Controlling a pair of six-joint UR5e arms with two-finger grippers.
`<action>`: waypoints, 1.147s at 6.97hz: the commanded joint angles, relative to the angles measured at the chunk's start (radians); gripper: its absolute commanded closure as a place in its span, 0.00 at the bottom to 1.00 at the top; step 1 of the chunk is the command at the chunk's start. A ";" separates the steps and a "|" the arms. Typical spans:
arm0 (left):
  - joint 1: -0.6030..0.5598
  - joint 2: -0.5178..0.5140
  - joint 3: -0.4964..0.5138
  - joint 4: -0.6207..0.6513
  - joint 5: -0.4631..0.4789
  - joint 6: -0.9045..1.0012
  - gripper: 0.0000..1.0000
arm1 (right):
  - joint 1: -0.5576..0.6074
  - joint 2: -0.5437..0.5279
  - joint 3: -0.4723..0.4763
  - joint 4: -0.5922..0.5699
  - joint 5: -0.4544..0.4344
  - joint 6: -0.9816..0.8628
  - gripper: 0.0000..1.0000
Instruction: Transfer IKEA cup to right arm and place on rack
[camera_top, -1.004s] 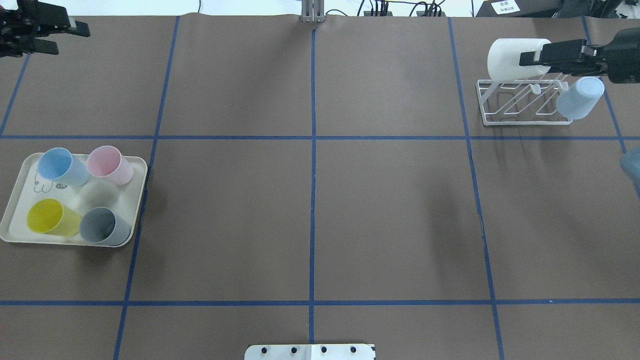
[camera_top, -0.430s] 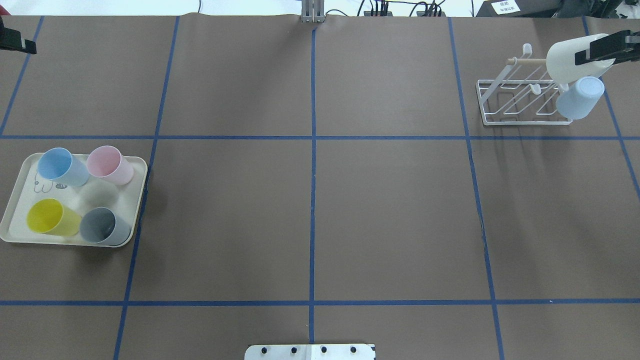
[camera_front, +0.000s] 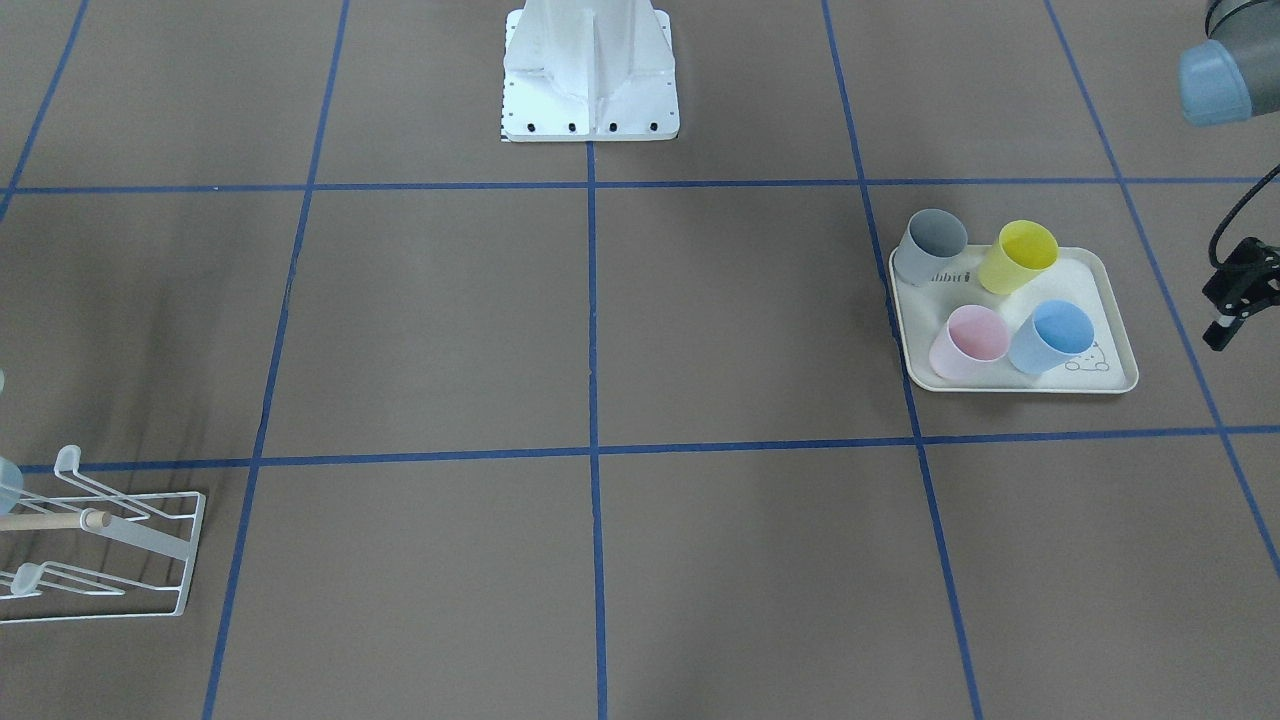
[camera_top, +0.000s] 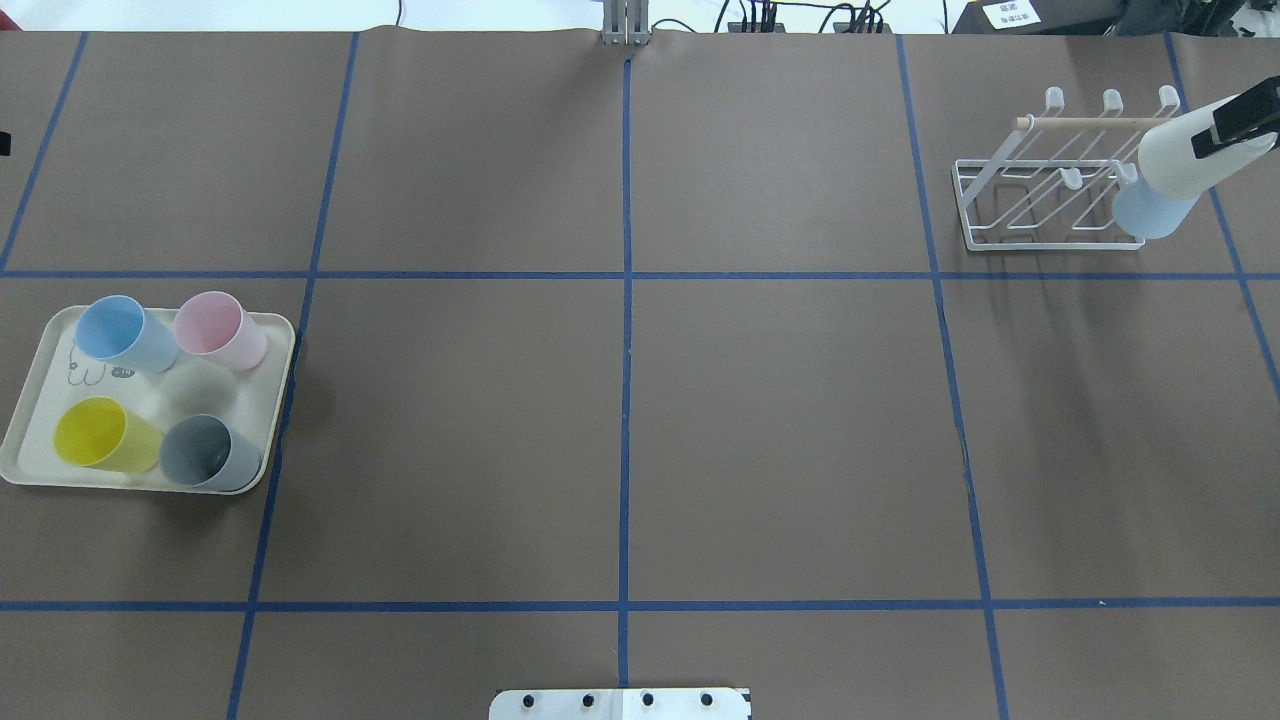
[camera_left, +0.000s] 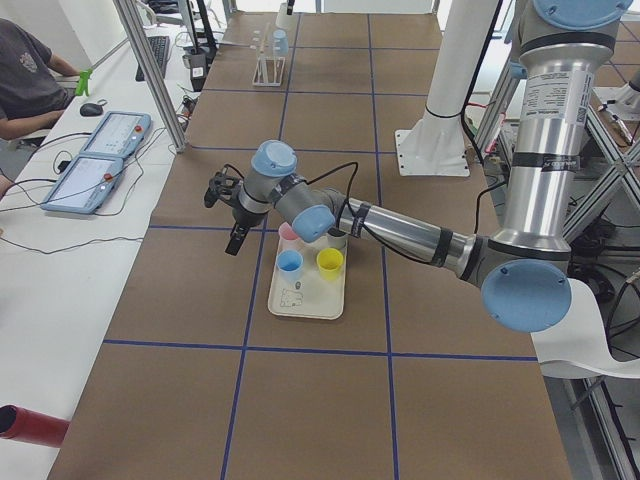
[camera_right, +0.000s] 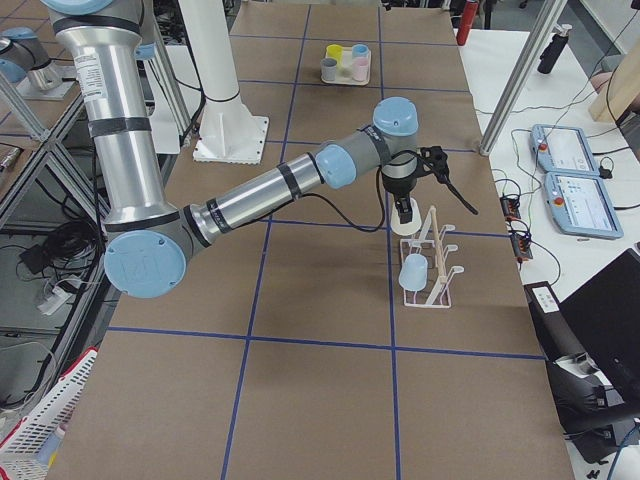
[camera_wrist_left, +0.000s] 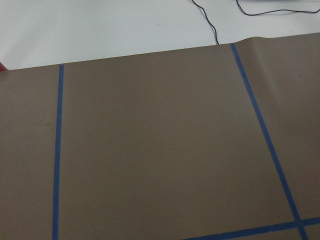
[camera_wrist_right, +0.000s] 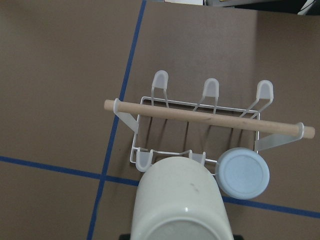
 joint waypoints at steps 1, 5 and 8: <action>-0.002 0.015 -0.002 0.005 -0.007 0.021 0.00 | 0.003 0.070 -0.135 -0.022 0.045 -0.067 0.87; -0.001 0.014 -0.004 0.005 -0.010 0.005 0.00 | -0.027 0.128 -0.223 -0.019 0.031 -0.077 0.86; -0.001 0.014 -0.008 0.003 -0.011 -0.031 0.00 | -0.043 0.151 -0.243 -0.017 0.032 -0.077 0.86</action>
